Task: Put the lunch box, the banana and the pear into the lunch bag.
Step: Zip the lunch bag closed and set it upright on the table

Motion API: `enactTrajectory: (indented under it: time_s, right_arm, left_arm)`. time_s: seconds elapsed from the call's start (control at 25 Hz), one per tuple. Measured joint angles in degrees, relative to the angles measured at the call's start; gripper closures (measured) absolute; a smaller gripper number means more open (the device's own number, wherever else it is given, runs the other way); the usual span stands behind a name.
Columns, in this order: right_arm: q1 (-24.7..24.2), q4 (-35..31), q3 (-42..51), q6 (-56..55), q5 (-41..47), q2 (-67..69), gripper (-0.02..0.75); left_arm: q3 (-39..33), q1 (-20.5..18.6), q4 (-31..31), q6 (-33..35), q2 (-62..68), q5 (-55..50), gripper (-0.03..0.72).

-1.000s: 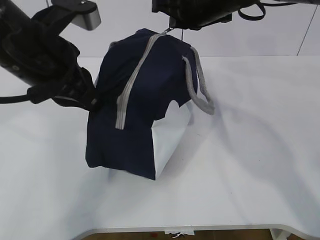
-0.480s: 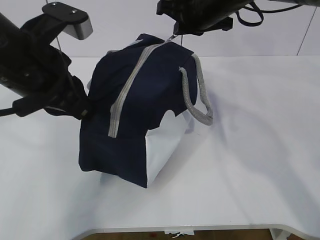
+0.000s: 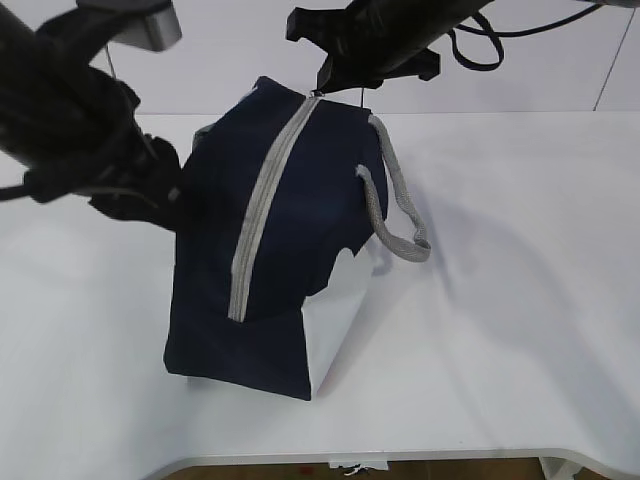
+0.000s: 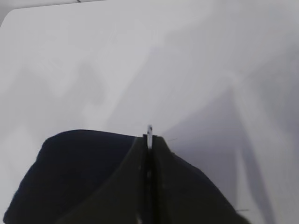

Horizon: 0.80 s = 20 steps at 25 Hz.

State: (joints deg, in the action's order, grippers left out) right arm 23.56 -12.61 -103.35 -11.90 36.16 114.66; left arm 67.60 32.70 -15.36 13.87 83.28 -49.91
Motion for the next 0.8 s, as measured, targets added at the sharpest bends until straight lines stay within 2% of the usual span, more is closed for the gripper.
enactTrajectory:
  time_s: [0.04,0.08,0.16,0.32,0.48,0.8]
  right_arm:
    - [0.0,-0.1,0.0,0.2,0.0,0.0,0.737]
    - [0.0,-0.2,0.0,0.3,0.0,0.0,0.737]
    - [0.0,-1.0,0.0,1.5,0.1,0.0,0.737]
    - [0.0,-1.5,0.0,2.8,0.1,0.0,0.737]
    - [0.0,-1.7,0.0,3.6,0.1,0.0,0.737]
    - [0.0,-1.8,0.0,4.4,0.0,0.0,0.737]
  left_arm:
    - [0.0,0.0,0.0,0.0,0.0,0.0,0.428]
    - [2.9,0.0,0.0,-2.1,-0.4,-1.7,0.351]
    - [6.9,0.0,0.0,-5.0,-0.4,-3.7,0.303]
    - [12.9,-1.1,0.0,-7.2,0.2,-5.9,0.282]
    - [21.5,-3.6,-1.7,-8.0,6.0,-11.0,0.276]
    - [32.5,-3.7,-4.4,-8.2,17.9,-16.2,0.275]
